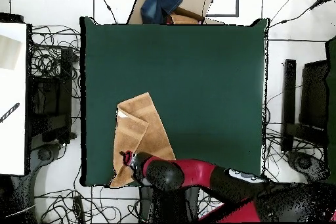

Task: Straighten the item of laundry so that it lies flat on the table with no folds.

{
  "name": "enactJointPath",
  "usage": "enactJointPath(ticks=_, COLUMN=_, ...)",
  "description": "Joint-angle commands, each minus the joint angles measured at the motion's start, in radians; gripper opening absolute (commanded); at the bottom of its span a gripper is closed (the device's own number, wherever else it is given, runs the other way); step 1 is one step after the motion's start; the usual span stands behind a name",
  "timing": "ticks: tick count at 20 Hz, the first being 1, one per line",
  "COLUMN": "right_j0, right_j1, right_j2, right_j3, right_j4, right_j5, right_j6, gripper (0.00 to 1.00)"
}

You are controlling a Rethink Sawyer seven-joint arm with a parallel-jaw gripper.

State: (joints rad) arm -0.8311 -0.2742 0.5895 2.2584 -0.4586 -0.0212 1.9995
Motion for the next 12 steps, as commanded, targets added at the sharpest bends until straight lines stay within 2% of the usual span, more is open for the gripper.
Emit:
enactJointPath(ticks=1, right_j0=-0.005, right_j1=0.103, right_j2=-0.007, right_j3=-0.14, right_j4=-0.064, right_j5=0.022, right_j6=0.016, gripper=1.0)
enactJointPath(ticks=5, right_j0=0.014, right_j1=0.09, right_j2=-0.013, right_j3=-0.148, right_j4=-0.058, right_j5=0.008, right_j6=0.041, gripper=1.0)
enactJointPath(ticks=12, right_j0=-0.093, right_j1=0.164, right_j2=0.052, right_j3=-0.226, right_j4=-0.06, right_j5=0.151, right_j6=-0.066, gripper=1.0)
